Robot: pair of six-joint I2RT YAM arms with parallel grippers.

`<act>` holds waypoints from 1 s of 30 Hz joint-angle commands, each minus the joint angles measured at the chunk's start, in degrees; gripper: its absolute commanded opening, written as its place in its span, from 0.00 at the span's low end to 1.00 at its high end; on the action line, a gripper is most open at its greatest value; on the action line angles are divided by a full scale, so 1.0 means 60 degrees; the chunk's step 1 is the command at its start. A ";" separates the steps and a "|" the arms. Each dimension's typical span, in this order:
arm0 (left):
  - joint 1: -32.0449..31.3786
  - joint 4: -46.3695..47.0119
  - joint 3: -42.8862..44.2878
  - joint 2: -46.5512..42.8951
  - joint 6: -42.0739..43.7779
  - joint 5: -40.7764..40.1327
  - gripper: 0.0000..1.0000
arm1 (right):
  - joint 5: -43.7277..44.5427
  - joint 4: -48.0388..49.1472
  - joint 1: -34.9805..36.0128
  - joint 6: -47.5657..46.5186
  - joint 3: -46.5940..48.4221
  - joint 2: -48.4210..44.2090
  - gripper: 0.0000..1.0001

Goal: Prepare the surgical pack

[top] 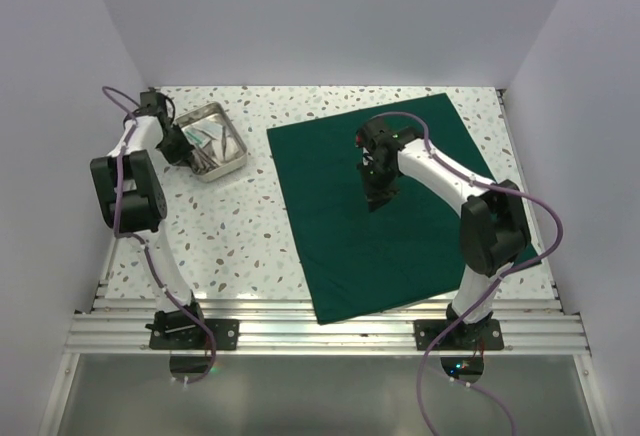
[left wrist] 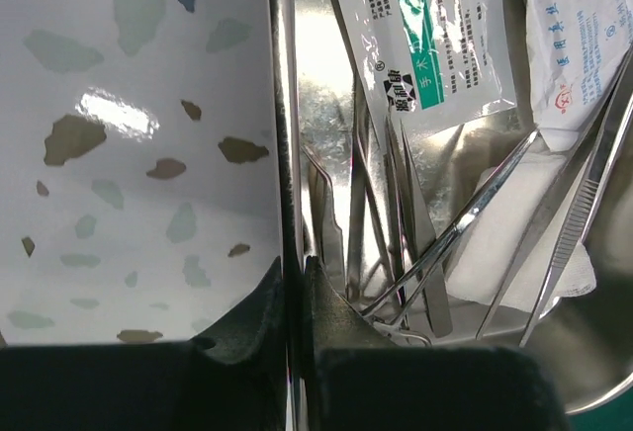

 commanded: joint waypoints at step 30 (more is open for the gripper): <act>-0.8272 0.1152 0.0829 -0.0340 0.0272 0.1768 0.00 | -0.0106 0.0146 -0.5413 0.1099 -0.2234 -0.2196 0.00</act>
